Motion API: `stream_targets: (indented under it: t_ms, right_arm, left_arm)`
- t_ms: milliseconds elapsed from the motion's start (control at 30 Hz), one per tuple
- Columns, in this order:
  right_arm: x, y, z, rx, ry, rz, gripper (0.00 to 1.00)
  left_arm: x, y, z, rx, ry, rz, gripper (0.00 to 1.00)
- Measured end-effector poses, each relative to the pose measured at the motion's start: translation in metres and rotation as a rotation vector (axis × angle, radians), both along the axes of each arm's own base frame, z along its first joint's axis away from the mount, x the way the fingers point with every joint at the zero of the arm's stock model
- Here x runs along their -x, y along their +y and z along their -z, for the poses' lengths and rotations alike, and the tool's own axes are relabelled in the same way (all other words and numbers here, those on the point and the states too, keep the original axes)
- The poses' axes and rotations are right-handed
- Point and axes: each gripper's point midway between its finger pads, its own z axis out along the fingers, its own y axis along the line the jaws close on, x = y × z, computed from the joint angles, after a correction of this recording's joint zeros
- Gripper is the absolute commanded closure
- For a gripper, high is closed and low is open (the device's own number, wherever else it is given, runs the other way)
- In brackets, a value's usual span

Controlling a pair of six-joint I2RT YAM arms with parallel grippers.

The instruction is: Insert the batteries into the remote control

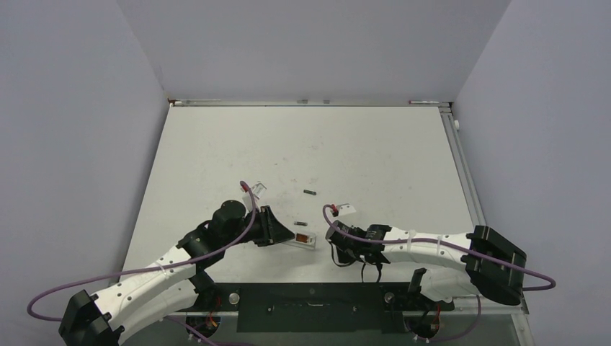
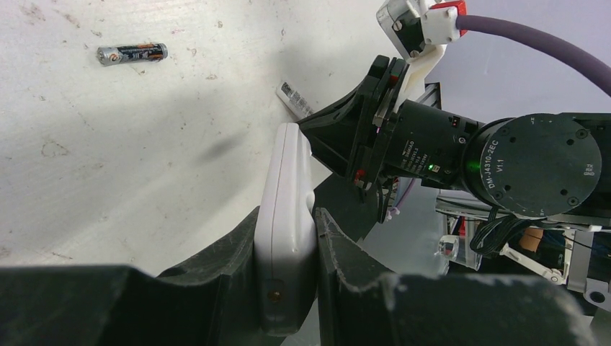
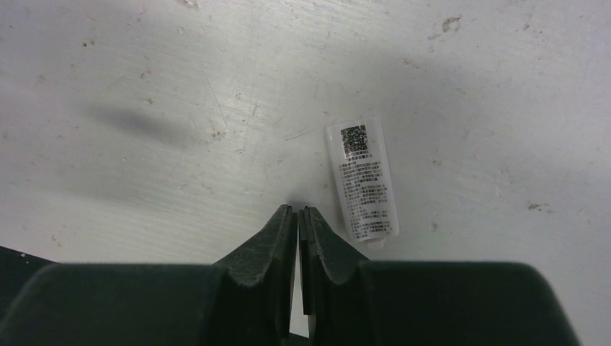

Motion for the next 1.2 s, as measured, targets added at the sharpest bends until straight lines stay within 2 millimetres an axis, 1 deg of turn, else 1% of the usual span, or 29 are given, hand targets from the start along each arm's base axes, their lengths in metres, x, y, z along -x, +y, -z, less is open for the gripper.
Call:
stream_targets:
  t_ms: [200,400,533,800,1000,1100,1200]
  right_arm:
    - [-0.004,-0.008,0.004,0.038,-0.008,0.024,0.91]
    - [-0.019,-0.022,0.004,0.071,-0.034,0.094,0.91]
    - [-0.029,-0.033,0.004,0.09,-0.043,0.145,0.91]
    - [-0.041,-0.05,0.004,0.122,-0.055,0.209,0.91]
    - [-0.042,-0.048,-0.002,0.097,-0.06,0.201,0.89]
    - [-0.042,-0.042,-0.01,0.058,-0.065,0.188,0.86]
    - [-0.043,-0.033,-0.021,0.004,-0.071,0.174,0.82]
  left_arm:
    - [-0.001,0.0,0.002,-0.006,0.008,-0.002,1.0]
    - [0.0,0.0,0.004,-0.008,0.013,0.0,1.0]
    - [0.002,0.001,0.01,-0.012,0.027,0.004,1.0]
    - [0.005,0.002,0.019,-0.001,0.06,-0.002,1.0]
    - [0.008,-0.001,0.034,0.042,0.114,-0.019,1.0]
    - [0.009,-0.002,0.042,0.054,0.148,-0.032,1.0]
    - [0.007,-0.003,0.044,0.069,0.163,-0.045,1.0]
